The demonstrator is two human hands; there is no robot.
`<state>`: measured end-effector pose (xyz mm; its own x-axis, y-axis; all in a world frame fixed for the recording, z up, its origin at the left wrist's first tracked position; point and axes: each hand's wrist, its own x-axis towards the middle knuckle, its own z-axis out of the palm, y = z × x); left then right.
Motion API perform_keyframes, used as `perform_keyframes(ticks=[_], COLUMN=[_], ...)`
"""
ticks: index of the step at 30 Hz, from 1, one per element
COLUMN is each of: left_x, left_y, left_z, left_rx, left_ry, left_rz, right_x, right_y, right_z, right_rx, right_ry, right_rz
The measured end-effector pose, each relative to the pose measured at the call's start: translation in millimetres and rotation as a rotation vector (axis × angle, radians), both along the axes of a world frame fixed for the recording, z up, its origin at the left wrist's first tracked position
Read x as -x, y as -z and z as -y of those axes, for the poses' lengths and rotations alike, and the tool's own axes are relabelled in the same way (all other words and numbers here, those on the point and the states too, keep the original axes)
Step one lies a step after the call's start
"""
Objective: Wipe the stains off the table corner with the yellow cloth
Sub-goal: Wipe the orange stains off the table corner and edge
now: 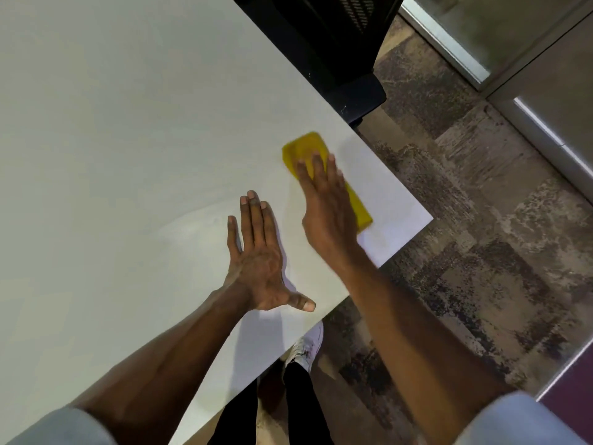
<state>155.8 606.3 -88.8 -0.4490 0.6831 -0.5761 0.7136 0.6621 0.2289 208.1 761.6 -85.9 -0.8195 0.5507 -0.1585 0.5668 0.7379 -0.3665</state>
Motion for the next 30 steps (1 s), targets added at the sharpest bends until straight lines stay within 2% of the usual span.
perform_keyframes(ticks=[4, 10, 13, 23, 26, 30], left_x=[0, -4, -3, 1, 1, 0], left_y=[1, -3, -3, -5, -5, -3], left_z=[0, -1, -2, -1, -1, -1], left_rx=[-0.02, 0.01, 0.011, 0.011, 0.011, 0.004], left_ry=[-0.003, -0.02, -0.026, -0.009, 0.006, 0.001], left_rz=[0.007, -0.01, 0.003, 0.039, 0.035, 0.021], right_x=[17, -75, -103, -3, -19, -81], right_y=[1, -6, -7, 2, 0, -6], right_z=[-10, 77, 99, -46, -22, 56], right_rx=[-0.037, 0.069, 0.069, 0.002, 0.014, 0.117], right_ry=[-0.002, -0.05, -0.002, 0.11, 0.114, 0.104], right_rz=[-0.013, 0.018, -0.104, -0.054, -0.069, -0.13])
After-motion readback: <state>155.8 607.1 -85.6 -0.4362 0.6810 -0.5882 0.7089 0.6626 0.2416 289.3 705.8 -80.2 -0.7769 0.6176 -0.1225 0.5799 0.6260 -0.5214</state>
